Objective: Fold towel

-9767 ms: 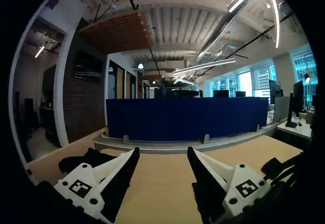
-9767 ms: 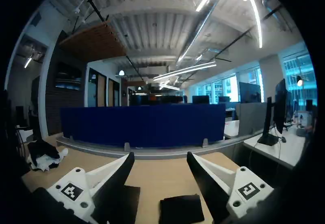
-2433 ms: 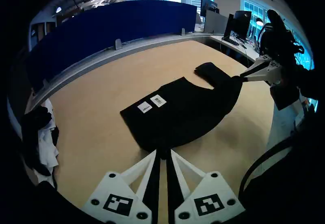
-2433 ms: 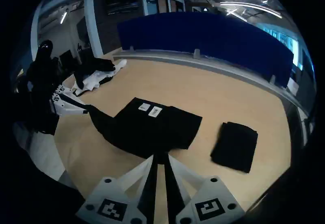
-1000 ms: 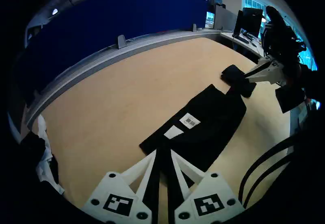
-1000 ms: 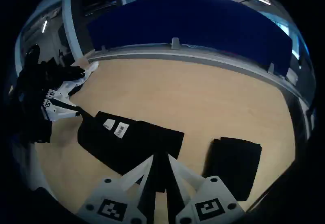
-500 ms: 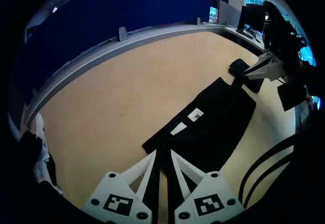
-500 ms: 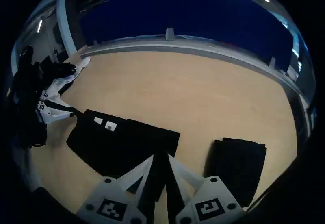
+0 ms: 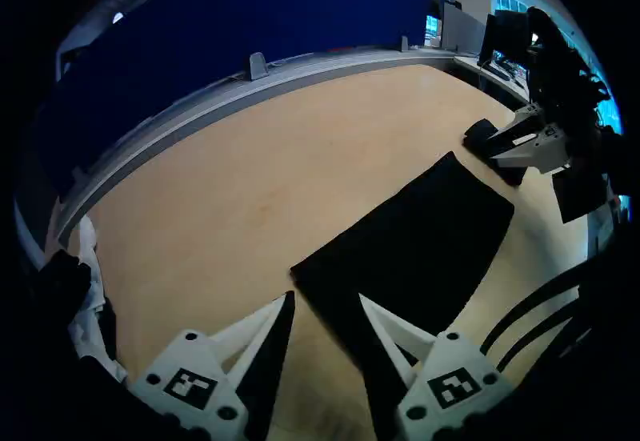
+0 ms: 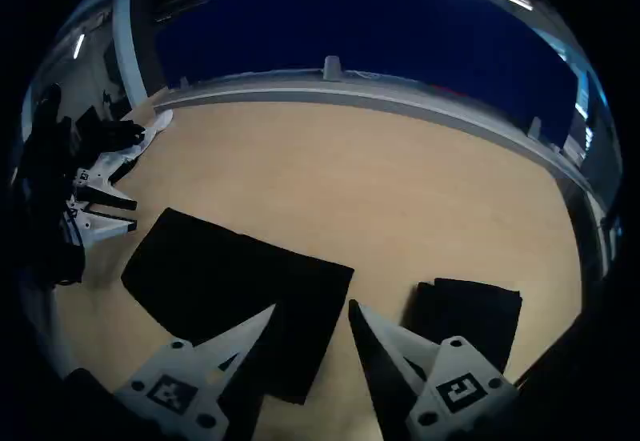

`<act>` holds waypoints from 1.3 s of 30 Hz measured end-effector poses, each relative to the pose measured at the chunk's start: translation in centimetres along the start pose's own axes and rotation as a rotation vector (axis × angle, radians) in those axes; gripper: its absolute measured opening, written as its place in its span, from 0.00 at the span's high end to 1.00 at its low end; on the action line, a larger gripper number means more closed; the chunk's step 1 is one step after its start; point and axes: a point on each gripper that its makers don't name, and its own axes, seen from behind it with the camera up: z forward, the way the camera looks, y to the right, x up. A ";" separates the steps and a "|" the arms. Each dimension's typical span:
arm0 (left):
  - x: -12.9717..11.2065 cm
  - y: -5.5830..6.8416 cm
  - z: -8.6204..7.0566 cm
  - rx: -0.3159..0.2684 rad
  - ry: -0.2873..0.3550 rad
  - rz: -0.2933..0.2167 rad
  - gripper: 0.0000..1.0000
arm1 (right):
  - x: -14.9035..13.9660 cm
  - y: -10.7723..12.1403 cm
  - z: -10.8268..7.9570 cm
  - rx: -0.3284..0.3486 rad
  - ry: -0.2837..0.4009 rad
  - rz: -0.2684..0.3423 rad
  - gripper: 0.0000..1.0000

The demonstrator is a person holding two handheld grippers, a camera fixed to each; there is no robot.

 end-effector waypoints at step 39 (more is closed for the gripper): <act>-6.4 -2.4 -9.7 0.256 0.073 -0.273 0.10 | -4.5 -2.6 -3.4 0.130 -0.071 -0.118 0.02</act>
